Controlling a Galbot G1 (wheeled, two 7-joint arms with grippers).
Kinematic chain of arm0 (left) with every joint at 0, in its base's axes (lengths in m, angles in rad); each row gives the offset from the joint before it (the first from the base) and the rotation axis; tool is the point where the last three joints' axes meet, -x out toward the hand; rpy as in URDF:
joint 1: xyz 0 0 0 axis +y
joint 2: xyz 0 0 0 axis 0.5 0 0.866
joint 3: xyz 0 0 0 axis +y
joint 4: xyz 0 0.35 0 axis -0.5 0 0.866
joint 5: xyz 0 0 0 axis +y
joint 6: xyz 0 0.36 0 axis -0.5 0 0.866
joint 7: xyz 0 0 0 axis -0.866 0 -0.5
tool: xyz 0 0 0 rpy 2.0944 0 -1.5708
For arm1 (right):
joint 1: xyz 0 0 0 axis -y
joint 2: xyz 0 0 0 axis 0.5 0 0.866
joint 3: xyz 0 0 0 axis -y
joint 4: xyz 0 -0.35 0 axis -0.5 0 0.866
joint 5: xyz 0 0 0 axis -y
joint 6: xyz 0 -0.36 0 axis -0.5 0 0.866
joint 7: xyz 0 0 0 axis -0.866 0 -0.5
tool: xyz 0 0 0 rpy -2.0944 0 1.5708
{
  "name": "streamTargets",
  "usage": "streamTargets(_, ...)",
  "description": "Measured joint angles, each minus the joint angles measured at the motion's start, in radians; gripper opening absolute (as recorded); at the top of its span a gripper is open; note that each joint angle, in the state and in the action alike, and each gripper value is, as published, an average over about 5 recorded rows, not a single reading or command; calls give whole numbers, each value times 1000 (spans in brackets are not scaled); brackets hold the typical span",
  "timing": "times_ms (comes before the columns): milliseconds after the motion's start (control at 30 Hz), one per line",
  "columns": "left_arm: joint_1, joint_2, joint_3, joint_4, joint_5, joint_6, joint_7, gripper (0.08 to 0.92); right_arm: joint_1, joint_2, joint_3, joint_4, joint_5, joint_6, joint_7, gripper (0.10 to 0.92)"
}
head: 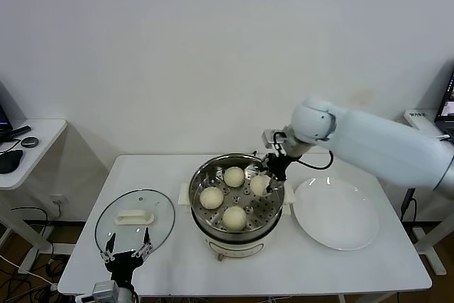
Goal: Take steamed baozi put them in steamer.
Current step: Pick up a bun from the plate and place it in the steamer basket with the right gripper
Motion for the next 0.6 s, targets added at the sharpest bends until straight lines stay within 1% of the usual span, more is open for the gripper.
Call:
streamTargets(467,-5,0,4,11,-2,0,0,823,-62,43,5,-45,-52,-12,40,568)
streamTargets(567,-5,0,3,11,-2,0,0,823,-67,44,6,-47,-58,-12,43,598)
streamTargets(600,-5,0,3,11,-2,0,0,823,-67,44,7,-47,-59,-12,44,620)
